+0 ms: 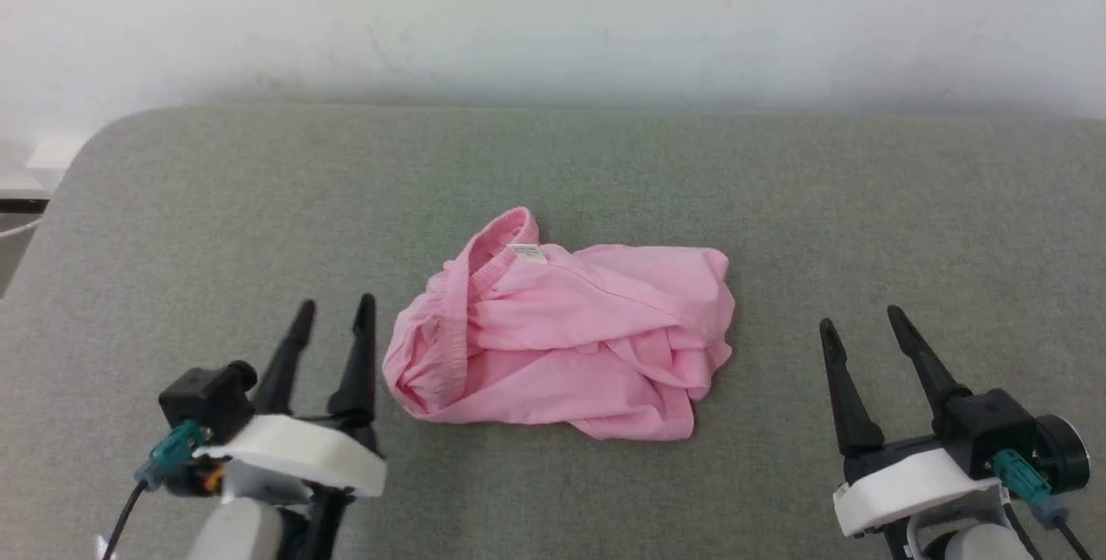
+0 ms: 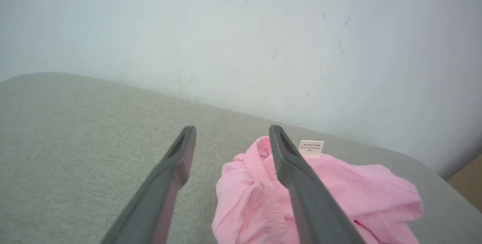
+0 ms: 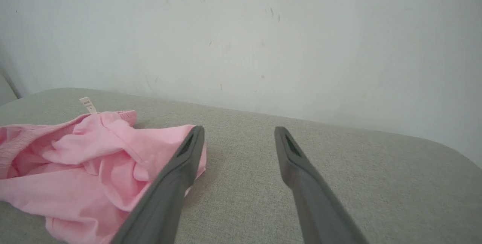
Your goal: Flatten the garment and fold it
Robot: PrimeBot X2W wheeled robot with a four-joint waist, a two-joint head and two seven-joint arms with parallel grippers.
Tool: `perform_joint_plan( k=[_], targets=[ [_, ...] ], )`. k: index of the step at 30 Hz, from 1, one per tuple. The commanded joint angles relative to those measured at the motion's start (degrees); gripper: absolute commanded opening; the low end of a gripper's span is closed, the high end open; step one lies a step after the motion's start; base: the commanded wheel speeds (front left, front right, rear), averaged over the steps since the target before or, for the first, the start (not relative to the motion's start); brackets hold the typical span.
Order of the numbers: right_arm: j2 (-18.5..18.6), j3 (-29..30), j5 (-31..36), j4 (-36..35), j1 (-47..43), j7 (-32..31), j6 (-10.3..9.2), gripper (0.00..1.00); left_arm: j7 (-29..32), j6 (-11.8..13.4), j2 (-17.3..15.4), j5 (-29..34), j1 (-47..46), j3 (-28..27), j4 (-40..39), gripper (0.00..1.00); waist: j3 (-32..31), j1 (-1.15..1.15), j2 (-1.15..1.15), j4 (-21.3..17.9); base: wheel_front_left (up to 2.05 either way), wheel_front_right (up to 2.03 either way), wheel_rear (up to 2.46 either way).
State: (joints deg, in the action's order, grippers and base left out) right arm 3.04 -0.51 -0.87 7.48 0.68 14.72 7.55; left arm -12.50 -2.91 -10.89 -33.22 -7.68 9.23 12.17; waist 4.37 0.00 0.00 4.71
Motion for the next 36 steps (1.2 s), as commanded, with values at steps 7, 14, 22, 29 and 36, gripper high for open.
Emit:
perform_joint_plan(
  k=[7,14,22,29,36],
  targets=[
    [1.48,-1.27,0.37,-3.86,-1.49,-1.63,-0.06,1.00,-2.46,1.57,-3.14,15.39,4.07,0.86,-5.70,1.00,-2.68,0.00,0.00,2.77,0.00,0.00,0.00],
    [6.72,-6.88,-1.61,-6.40,-0.16,-7.19,-0.06,1.00,-2.49,2.43,-1.24,24.01,9.54,-0.77,-10.21,1.00,-1.70,0.00,0.00,5.56,0.00,0.00,0.00],
    [15.83,-15.60,-3.54,-1.71,6.88,-18.67,-0.06,1.00,-2.49,0.28,2.95,26.16,9.98,-1.07,-10.58,1.00,0.79,0.00,0.00,10.52,0.00,0.00,0.00],
    [18.16,-20.81,-5.68,5.97,13.23,-22.65,-0.06,1.00,-2.50,-1.75,5.57,25.65,8.75,-2.00,-9.58,1.00,2.73,0.00,0.00,14.25,0.00,0.00,0.00],
    [16.87,-20.13,-6.05,10.87,16.07,-19.31,-0.06,0.00,-2.50,-2.57,6.63,26.33,8.87,-3.50,-9.26,1.00,2.74,0.00,0.00,14.05,0.00,0.00,0.00]
  ],
)
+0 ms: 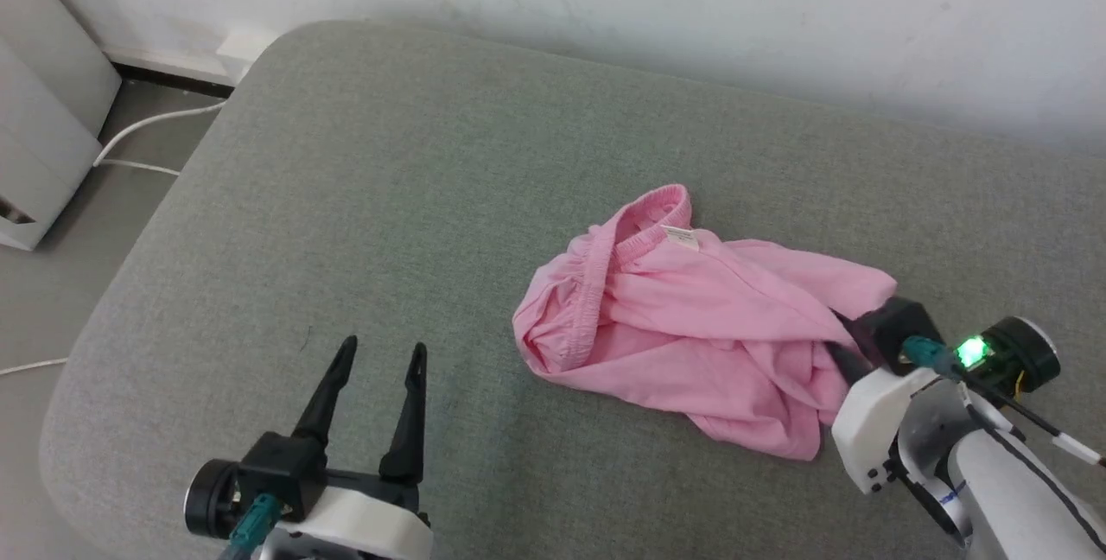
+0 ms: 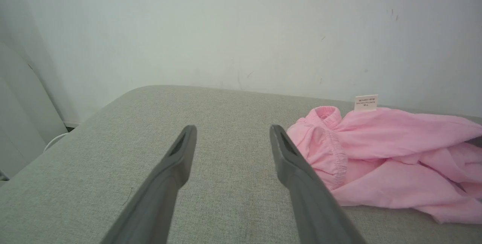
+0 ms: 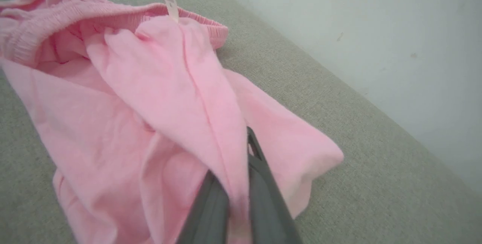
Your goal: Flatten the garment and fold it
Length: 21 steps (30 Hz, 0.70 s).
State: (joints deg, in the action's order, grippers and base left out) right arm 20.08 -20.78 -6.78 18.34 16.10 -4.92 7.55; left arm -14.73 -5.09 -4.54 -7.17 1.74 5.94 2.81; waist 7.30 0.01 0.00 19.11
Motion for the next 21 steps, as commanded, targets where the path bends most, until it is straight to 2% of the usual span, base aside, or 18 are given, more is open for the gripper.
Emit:
perform_joint_plan(
  k=[1,7,13,17,21],
  targets=[
    [-0.66,0.93,-0.16,-0.18,0.54,1.65,-0.06,0.00,-0.27,-0.47,0.36,0.36,-0.48,-0.44,0.16,1.00,-0.46,-0.01,0.00,-0.77,0.00,0.00,0.00],
    [-3.82,6.72,2.18,-7.99,-2.87,7.76,-0.06,0.00,-0.27,-1.14,0.54,1.08,0.35,-1.29,0.68,1.00,-2.93,-0.01,0.00,-4.52,0.00,0.00,0.00],
    [-4.93,12.92,4.98,-21.08,-7.35,5.74,-0.06,0.00,-0.27,-1.68,0.66,1.72,1.46,-0.49,1.21,1.00,-5.80,-0.01,0.00,-6.71,0.00,0.00,0.00],
    [-3.01,15.79,5.45,-26.30,-7.01,1.41,-0.06,0.00,-0.27,-1.90,0.78,1.94,1.53,0.42,1.01,1.00,-5.67,-0.01,0.00,-6.39,0.00,0.00,0.00],
    [1.13,17.09,4.65,-25.14,-2.47,-2.37,-0.06,0.00,-0.27,-2.07,0.98,1.78,0.54,1.76,0.87,1.00,-3.53,-0.01,0.00,-4.75,0.00,0.00,0.00]
  ],
)
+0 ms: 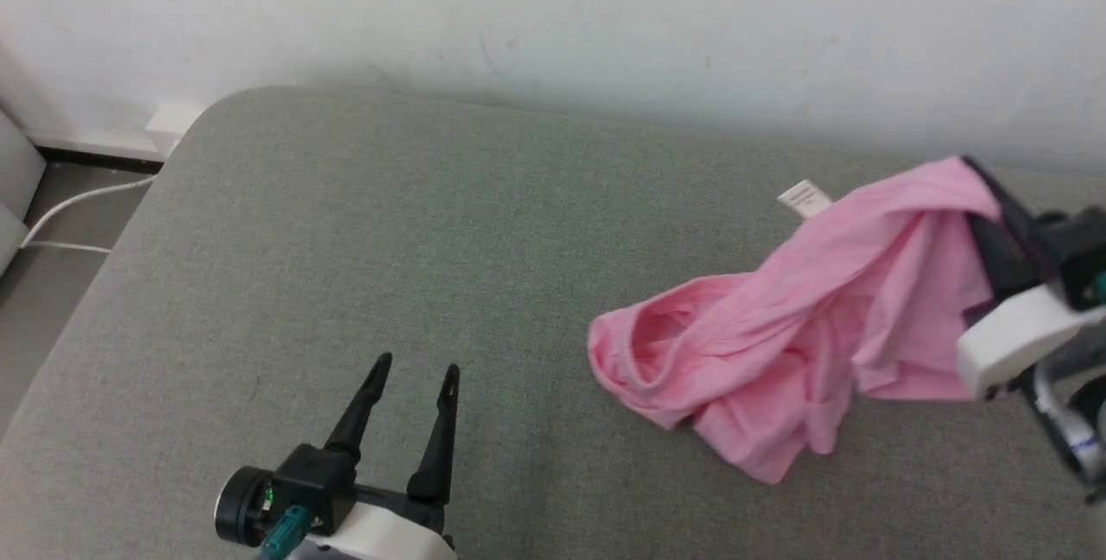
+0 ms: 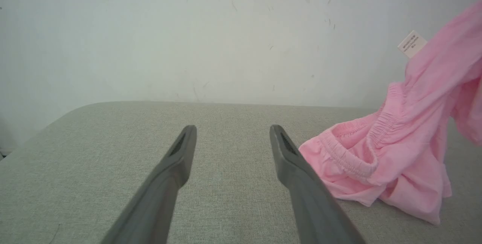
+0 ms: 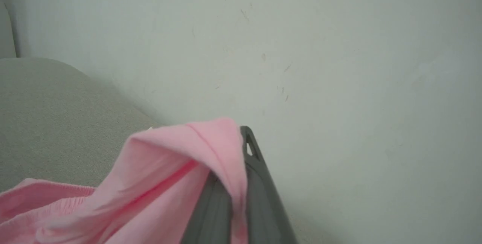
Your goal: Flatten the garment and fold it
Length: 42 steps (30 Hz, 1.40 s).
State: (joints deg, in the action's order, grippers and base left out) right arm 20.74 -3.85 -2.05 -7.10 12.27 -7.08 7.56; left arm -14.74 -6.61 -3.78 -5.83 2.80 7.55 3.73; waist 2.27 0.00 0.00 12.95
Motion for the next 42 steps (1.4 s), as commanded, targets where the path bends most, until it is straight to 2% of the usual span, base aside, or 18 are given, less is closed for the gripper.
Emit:
perform_joint_plan(
  k=[1,3,4,8,13,14,15,16,22,29,36,42],
  targets=[
    [1.78,0.16,-0.56,1.61,3.05,-0.91,-0.08,0.00,-0.26,-0.58,0.28,0.33,-0.79,0.44,-0.02,1.00,2.31,0.00,0.00,1.95,0.00,0.00,0.00],
    [4.43,-0.44,-1.08,5.28,6.79,-1.86,-0.08,0.00,-0.26,-0.64,0.38,0.05,-1.44,0.86,0.18,1.00,3.59,0.00,0.00,2.94,0.00,0.00,0.00],
    [4.43,-0.44,-1.08,5.28,6.79,-1.86,-0.08,0.00,-0.26,-0.64,0.38,0.05,-1.44,0.86,0.18,1.00,3.59,0.00,0.00,2.94,0.00,0.00,0.00],
    [7.65,-1.10,-1.24,14.79,14.64,-3.20,-0.08,0.00,-0.26,-0.72,0.56,-0.47,-2.84,1.81,0.83,1.00,6.65,0.00,0.00,4.88,0.00,0.00,0.00],
    [8.40,-2.16,1.00,28.57,22.43,-3.41,-0.08,0.00,-0.26,-0.79,0.75,-1.09,-4.92,3.19,1.39,1.00,9.95,0.00,0.00,6.84,0.00,0.00,0.00],
    [8.24,-2.73,1.47,31.02,23.50,-3.00,-0.08,0.25,-0.26,-0.80,0.77,-1.22,-5.37,3.40,1.41,1.00,10.52,0.00,0.00,7.16,0.00,0.00,0.00],
    [8.03,-3.12,1.91,33.54,24.48,-2.51,-0.08,0.46,-0.26,-0.80,0.79,-1.34,-5.83,3.59,1.44,1.00,11.01,0.00,0.00,7.45,0.00,0.00,0.00],
    [7.85,-3.34,2.65,35.95,25.32,-2.01,-0.08,1.00,-0.26,-0.81,0.81,-1.47,-6.27,3.74,1.48,1.00,11.40,0.00,0.00,7.69,0.00,0.00,0.00],
    [5.26,-4.05,4.57,48.12,28.61,-0.37,-0.08,1.00,-0.26,-0.82,0.88,-2.18,-8.17,4.10,1.79,1.00,12.22,0.00,0.00,7.81,0.00,0.00,0.00],
    [2.87,-5.54,2.76,53.46,31.19,5.84,-0.08,1.00,-0.26,-0.46,0.90,-2.97,-8.05,3.10,1.76,1.00,9.37,0.00,0.00,4.84,0.00,0.00,0.00],
    [1.47,-6.47,-1.42,50.85,29.26,12.30,-0.08,1.00,-0.26,-0.45,0.90,-3.38,-6.50,0.81,0.71,1.00,4.90,0.00,0.00,0.18,0.00,0.00,0.00],
    [-0.17,-4.20,-5.85,41.13,21.99,17.26,-0.08,1.00,-0.26,-0.44,0.90,-4.23,-5.19,-1.38,-0.81,1.00,2.71,0.00,0.00,-3.65,0.00,0.00,0.00]
  ],
)
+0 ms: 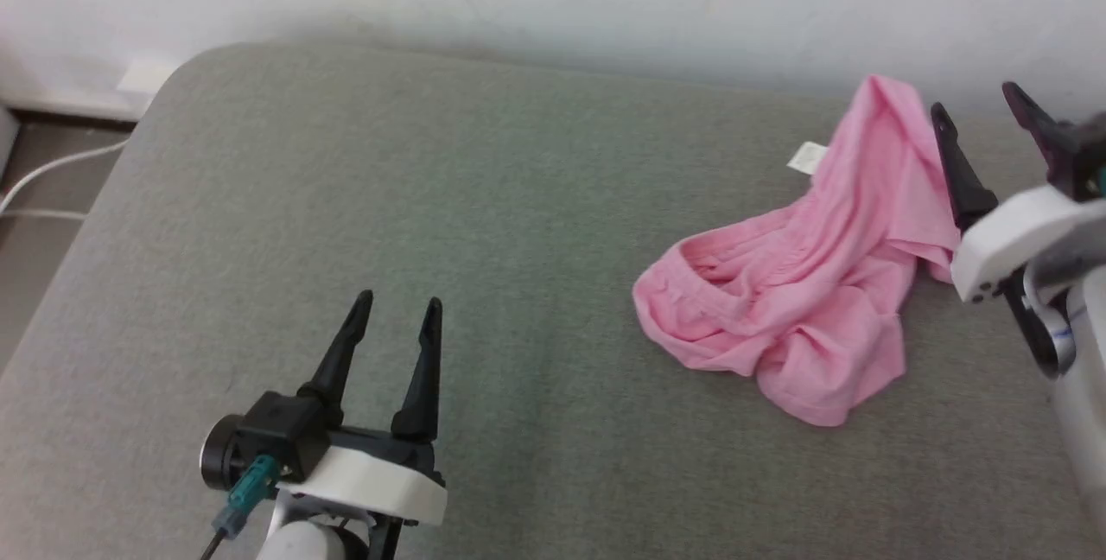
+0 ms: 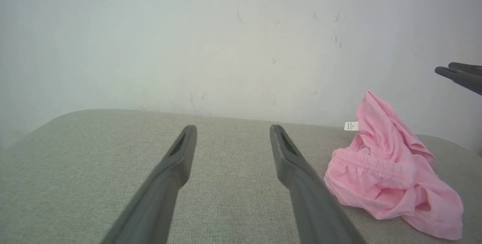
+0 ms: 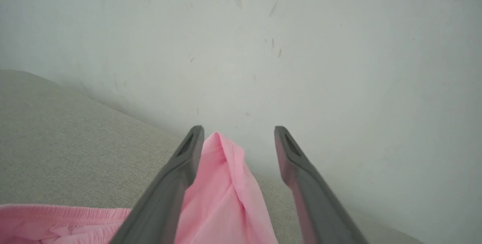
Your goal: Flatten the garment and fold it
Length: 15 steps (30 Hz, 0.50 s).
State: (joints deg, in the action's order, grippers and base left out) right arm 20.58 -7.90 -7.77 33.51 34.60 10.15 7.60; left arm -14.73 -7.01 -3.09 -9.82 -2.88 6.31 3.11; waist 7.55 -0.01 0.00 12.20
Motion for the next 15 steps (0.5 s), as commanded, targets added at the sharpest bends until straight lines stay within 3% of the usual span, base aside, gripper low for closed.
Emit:
perform_joint_plan(
  k=[1,8,15],
  targets=[
    [-0.57,0.94,-0.88,-1.57,-2.16,0.69,-0.11,1.00,-0.27,-0.05,0.21,-0.35,0.62,-0.41,-0.26,1.00,-2.83,0.01,0.00,-3.41,0.00,0.00,0.00],
    [-7.26,6.00,-3.15,-17.30,-17.62,3.10,-0.11,1.00,-0.27,-0.24,0.21,-2.02,1.41,-1.58,0.73,1.00,-3.62,0.01,0.00,-6.97,0.00,0.00,0.00],
    [-14.96,9.55,-1.97,-27.44,-30.51,1.32,-0.11,1.00,-0.27,-0.43,-1.03,-4.35,1.00,0.62,6.63,1.00,-3.48,0.01,0.00,-10.26,0.00,0.00,0.00]
  ],
)
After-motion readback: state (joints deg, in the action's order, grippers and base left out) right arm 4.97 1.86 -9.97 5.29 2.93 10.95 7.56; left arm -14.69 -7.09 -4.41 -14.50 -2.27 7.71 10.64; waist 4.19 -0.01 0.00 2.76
